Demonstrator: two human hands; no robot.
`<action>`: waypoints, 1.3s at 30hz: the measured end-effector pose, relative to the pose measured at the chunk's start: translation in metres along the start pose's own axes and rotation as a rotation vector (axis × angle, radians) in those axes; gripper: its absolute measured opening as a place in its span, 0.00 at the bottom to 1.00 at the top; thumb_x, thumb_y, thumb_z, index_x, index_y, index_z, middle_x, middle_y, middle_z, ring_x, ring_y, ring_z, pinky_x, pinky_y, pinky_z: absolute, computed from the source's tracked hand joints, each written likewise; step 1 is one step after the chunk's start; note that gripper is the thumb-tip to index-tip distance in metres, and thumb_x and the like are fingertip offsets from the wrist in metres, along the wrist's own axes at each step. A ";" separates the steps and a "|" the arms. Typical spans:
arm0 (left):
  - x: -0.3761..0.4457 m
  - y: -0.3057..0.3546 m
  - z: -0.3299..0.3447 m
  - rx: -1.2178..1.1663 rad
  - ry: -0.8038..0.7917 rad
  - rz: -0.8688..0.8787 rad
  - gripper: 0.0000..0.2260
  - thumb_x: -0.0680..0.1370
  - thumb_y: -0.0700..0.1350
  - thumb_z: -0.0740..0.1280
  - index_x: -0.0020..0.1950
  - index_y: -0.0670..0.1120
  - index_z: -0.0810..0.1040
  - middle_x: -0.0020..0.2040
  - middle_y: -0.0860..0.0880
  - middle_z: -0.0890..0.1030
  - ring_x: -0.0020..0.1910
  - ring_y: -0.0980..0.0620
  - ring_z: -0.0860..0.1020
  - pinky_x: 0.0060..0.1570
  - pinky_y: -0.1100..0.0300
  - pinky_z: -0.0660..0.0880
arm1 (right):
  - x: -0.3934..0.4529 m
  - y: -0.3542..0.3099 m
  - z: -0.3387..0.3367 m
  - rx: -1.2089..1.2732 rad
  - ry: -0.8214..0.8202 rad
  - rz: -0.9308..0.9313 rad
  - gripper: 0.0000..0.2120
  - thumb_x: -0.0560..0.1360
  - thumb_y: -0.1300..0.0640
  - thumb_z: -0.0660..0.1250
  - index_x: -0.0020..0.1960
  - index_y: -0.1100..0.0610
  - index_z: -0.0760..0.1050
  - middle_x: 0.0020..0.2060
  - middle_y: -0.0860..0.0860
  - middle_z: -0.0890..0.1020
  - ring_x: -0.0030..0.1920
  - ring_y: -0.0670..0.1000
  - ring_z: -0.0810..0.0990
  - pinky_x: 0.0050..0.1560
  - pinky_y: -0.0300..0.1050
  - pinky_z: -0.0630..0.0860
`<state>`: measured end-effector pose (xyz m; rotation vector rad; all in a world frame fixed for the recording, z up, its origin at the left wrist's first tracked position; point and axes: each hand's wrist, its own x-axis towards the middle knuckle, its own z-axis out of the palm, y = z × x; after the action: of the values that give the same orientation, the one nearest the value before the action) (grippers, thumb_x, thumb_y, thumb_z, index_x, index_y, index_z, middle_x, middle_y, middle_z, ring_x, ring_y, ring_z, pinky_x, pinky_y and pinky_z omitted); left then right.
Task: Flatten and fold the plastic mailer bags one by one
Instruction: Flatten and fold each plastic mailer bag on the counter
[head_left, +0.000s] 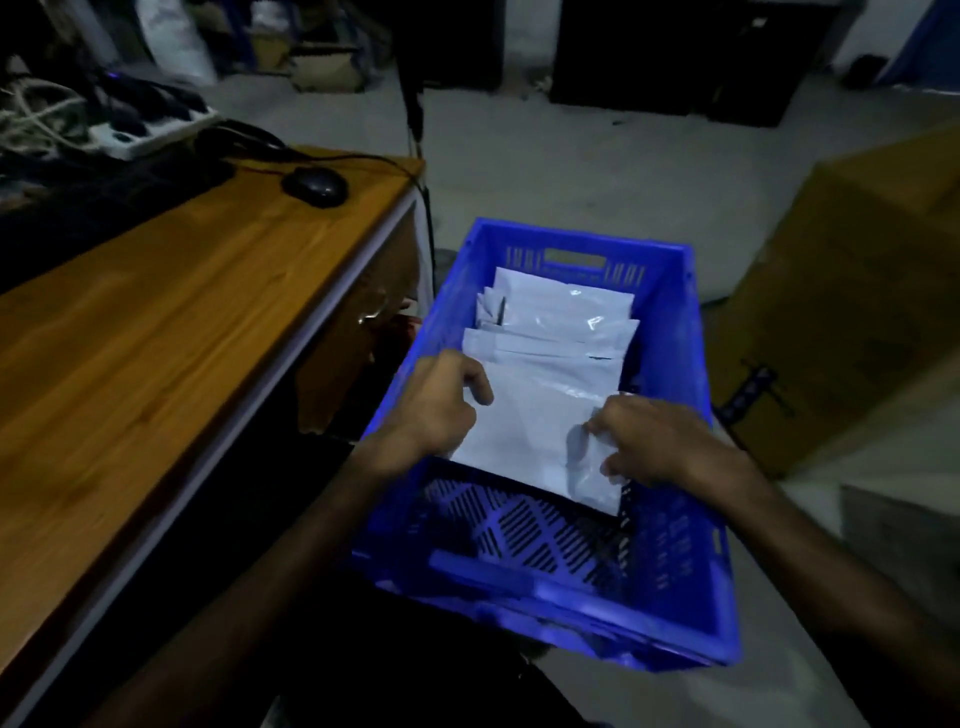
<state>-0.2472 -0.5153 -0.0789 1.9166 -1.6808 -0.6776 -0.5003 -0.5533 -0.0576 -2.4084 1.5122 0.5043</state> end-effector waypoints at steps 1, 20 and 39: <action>0.004 -0.002 0.008 0.015 -0.043 -0.016 0.19 0.70 0.29 0.61 0.47 0.51 0.81 0.49 0.53 0.77 0.51 0.52 0.77 0.50 0.60 0.74 | 0.007 -0.003 0.001 -0.027 -0.027 0.004 0.25 0.74 0.51 0.76 0.69 0.49 0.76 0.67 0.49 0.77 0.67 0.55 0.76 0.61 0.55 0.77; 0.025 -0.019 0.039 0.348 -0.371 -0.088 0.19 0.79 0.33 0.63 0.69 0.42 0.68 0.72 0.42 0.64 0.74 0.39 0.65 0.70 0.51 0.66 | 0.032 -0.043 0.052 -0.302 -0.427 -0.227 0.48 0.79 0.52 0.72 0.85 0.51 0.41 0.81 0.49 0.31 0.83 0.60 0.40 0.75 0.64 0.65; 0.024 -0.025 0.080 0.624 -0.685 0.008 0.27 0.80 0.51 0.70 0.75 0.44 0.67 0.83 0.38 0.37 0.72 0.29 0.69 0.68 0.43 0.72 | 0.060 -0.036 0.051 -0.374 -0.428 -0.048 0.49 0.79 0.36 0.66 0.85 0.52 0.40 0.80 0.44 0.30 0.82 0.64 0.38 0.73 0.73 0.63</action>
<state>-0.2783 -0.5402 -0.1565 2.2274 -2.5592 -0.9649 -0.4513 -0.5674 -0.1277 -2.3681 1.2546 1.2955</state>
